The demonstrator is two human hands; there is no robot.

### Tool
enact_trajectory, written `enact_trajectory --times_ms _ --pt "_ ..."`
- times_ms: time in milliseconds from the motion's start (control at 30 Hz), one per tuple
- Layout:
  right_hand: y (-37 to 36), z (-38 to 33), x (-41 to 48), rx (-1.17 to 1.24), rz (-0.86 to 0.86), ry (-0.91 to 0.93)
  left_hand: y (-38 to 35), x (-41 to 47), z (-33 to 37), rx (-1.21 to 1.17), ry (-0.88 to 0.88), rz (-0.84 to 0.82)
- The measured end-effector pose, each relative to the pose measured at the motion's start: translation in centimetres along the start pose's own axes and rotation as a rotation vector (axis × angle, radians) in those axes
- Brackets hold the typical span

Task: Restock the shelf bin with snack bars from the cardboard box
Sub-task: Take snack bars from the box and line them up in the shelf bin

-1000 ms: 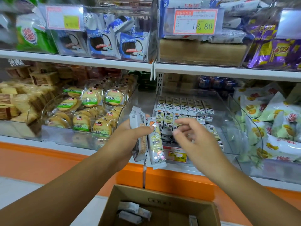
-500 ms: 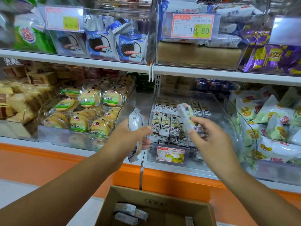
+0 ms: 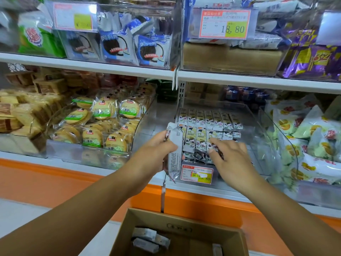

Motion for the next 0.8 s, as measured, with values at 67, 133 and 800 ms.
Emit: enact_trajectory --times_ms 67,133,800 --pt "1.6 -1.0 -0.8 0.038 0.114 0.038 -0.5 -0.3 0.0 0.015 0.002 -0.036" --pt "3.0 -2.5 -2.2 0.189 0.179 0.116 -1.0 -0.6 0.1 0.002 -0.009 -0.068" --pt "2.5 -2.0 -5.2 0.956 -0.027 0.097 -1.7 -0.4 -0.4 -0.066 0.08 -0.01"
Point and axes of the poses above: each hand's wrist, its own x-axis towards the middle knuckle, its own y-axis out of the back of the hand, z = x × y, the point moved 9 cm from there along x, towards the middle knuckle, and after that the axes turned 6 degrees about -z, right-handed, at the moved point
